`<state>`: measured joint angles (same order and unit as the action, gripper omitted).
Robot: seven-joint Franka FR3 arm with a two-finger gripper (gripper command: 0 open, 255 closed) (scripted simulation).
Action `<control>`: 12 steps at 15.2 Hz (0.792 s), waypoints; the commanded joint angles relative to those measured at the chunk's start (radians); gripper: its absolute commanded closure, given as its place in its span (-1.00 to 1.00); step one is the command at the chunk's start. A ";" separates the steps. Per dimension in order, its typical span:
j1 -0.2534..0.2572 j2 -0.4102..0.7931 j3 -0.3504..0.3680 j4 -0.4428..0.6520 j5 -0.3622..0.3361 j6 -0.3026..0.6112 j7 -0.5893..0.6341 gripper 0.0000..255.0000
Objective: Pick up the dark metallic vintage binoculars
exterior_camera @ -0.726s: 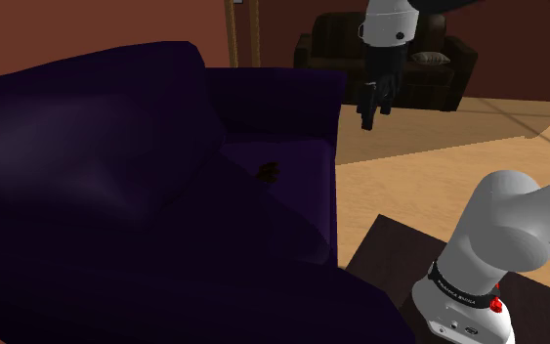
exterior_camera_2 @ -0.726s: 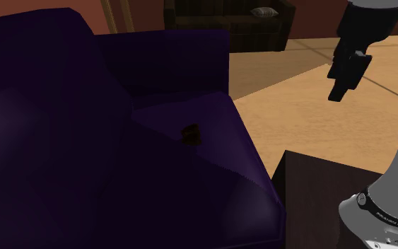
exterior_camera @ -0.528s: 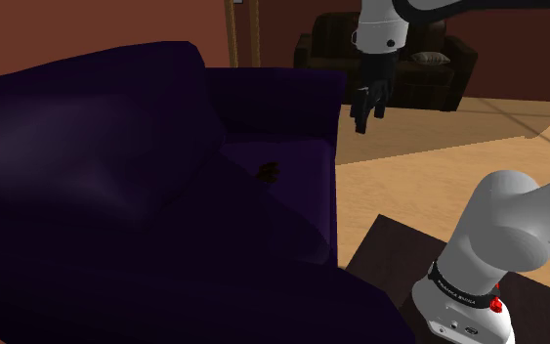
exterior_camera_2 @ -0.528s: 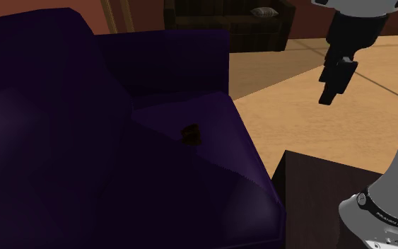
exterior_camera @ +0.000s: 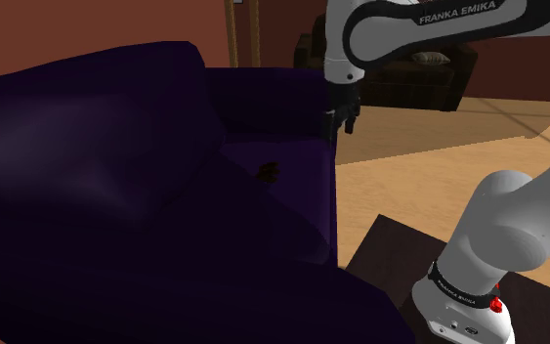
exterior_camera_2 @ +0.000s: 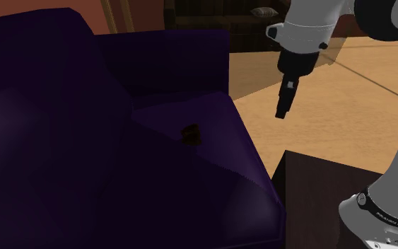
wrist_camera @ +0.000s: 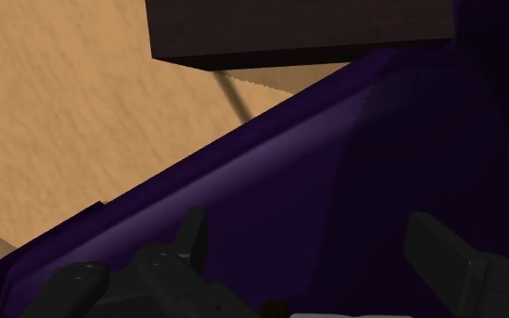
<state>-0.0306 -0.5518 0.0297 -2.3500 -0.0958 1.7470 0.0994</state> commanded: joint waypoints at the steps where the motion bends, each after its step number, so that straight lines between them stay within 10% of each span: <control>1: -0.001 0.064 0.001 0.007 -0.004 0.063 0.006 -1.00; 12: -0.019 0.447 -0.011 0.123 -0.040 0.352 0.017 -1.00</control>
<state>-0.0504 -0.1403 0.0175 -2.2369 -0.1323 2.0714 0.1099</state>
